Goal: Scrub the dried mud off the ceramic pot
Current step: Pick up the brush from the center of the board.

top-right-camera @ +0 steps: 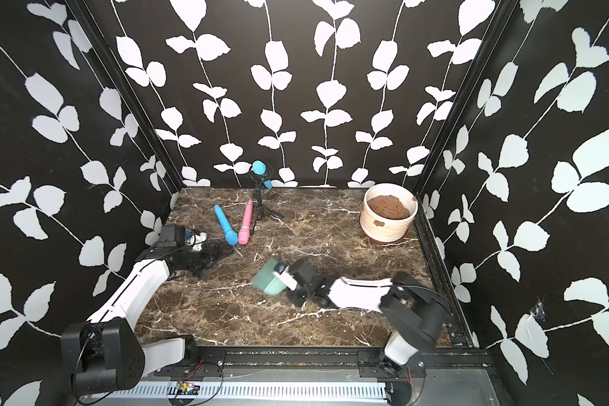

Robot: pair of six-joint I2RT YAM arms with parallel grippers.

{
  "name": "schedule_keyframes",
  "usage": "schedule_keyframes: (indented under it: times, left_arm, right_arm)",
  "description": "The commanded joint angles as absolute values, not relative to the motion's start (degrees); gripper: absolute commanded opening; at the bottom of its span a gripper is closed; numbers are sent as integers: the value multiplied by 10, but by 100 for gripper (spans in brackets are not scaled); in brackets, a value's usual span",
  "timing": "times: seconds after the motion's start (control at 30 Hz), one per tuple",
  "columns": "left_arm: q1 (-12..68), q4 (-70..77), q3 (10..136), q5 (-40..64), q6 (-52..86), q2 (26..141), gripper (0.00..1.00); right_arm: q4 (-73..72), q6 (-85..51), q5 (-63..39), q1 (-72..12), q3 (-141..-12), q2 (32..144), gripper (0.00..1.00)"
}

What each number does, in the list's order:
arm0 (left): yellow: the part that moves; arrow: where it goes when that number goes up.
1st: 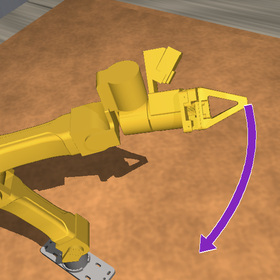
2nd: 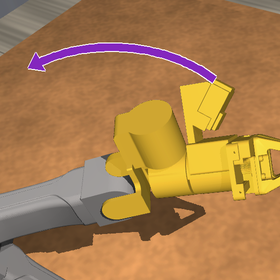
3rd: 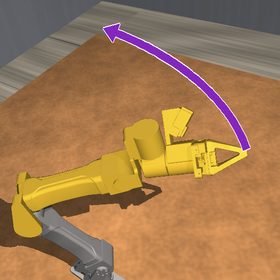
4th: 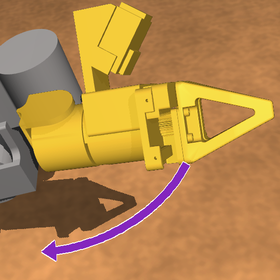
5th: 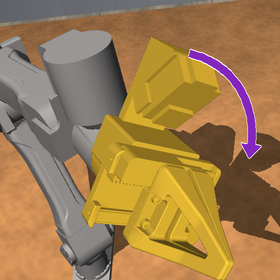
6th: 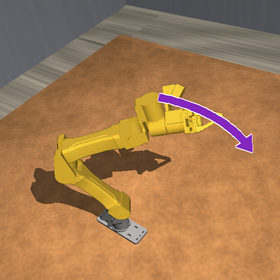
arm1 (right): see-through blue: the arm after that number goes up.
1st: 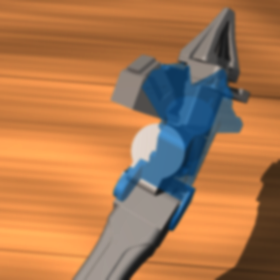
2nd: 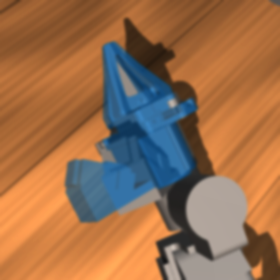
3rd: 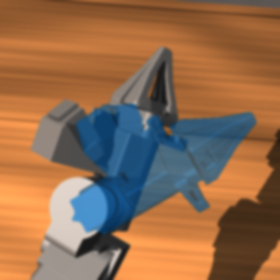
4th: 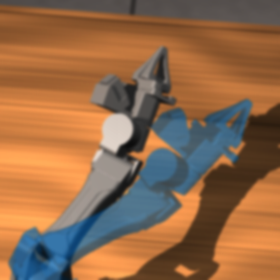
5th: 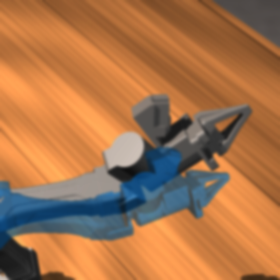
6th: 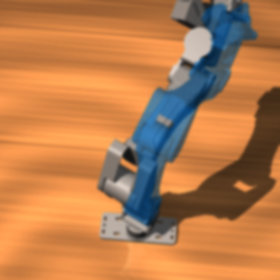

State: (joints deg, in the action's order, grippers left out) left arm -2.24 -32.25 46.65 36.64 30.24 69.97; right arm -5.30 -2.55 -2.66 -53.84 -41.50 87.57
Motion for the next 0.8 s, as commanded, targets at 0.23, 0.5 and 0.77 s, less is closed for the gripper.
schedule_keyframes:
  times: [0.23,0.5,0.77]
  left_arm:
    - [170,-166,473,435,381,691,98]
    - [229,-141,499,426,404,723,86]
    - [234,-116,507,408,429,715,73]
  right_arm:
    - [-51,-157,36,-512,-396,738,20]
    - [-46,-169,-12,-513,-447,724,21]
    - [-59,-220,14,-516,-487,754,19]
